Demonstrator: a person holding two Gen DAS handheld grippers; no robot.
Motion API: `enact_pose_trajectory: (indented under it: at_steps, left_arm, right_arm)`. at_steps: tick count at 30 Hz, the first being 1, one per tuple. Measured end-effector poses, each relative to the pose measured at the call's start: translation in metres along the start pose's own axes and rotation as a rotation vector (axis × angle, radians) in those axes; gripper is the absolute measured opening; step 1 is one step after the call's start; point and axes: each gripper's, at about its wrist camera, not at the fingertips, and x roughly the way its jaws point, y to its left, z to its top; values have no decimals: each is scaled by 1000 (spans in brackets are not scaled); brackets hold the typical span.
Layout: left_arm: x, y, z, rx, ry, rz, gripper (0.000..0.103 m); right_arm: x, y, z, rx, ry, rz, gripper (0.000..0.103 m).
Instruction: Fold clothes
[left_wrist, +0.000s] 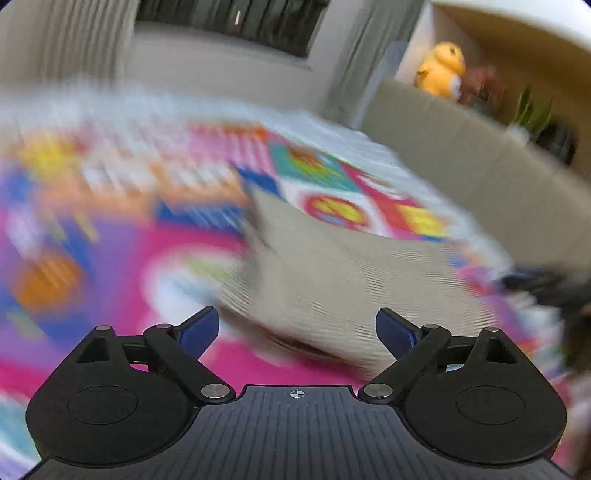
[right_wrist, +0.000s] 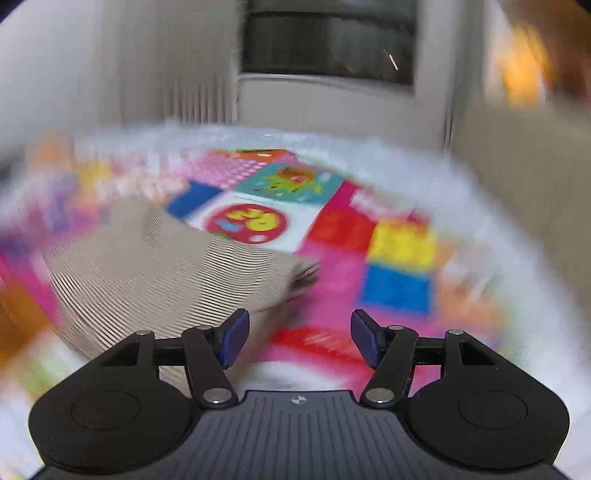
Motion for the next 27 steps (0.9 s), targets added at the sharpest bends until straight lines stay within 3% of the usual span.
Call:
enact_pose_trajectory:
  at_steps: [3, 6, 7, 8, 10, 12, 17, 19, 22, 24, 27]
  left_arm:
    - [31, 13, -17, -261, 86, -190, 99]
    - [70, 26, -27, -449, 132, -195, 99]
    - [75, 28, -26, -468, 116, -196, 99]
    - [80, 30, -24, -487, 100, -197, 99]
    - [84, 33, -16, -481, 73, -176, 99]
    - [84, 37, -8, -454, 54, -133, 99]
    - [81, 61, 6, -471, 23, -110, 99]
    - [78, 64, 9, -447, 23, -106, 99]
    - [69, 64, 10, -410, 28, -89, 99]
    - [53, 63, 8, -377, 21, -46, 99]
    - [16, 65, 4, -328, 9, -3, 99]
  right_arm:
    - [22, -19, -17, 259, 28, 178, 72]
    - [53, -16, -35, 348, 68, 233, 72]
    - [61, -10, -39, 347, 74, 232, 67]
    - [69, -5, -43, 345, 80, 232, 48]
    - [68, 13, -52, 284, 40, 209, 38]
    - [53, 31, -64, 278, 50, 258, 32]
    - [15, 78, -95, 262, 75, 382, 30]
    - [-5, 114, -116, 268, 106, 491, 30]
    - [-25, 175, -137, 202, 190, 646, 36]
    - [-39, 208, -144, 82, 209, 683, 44]
    - [-69, 224, -142, -120, 168, 671, 56]
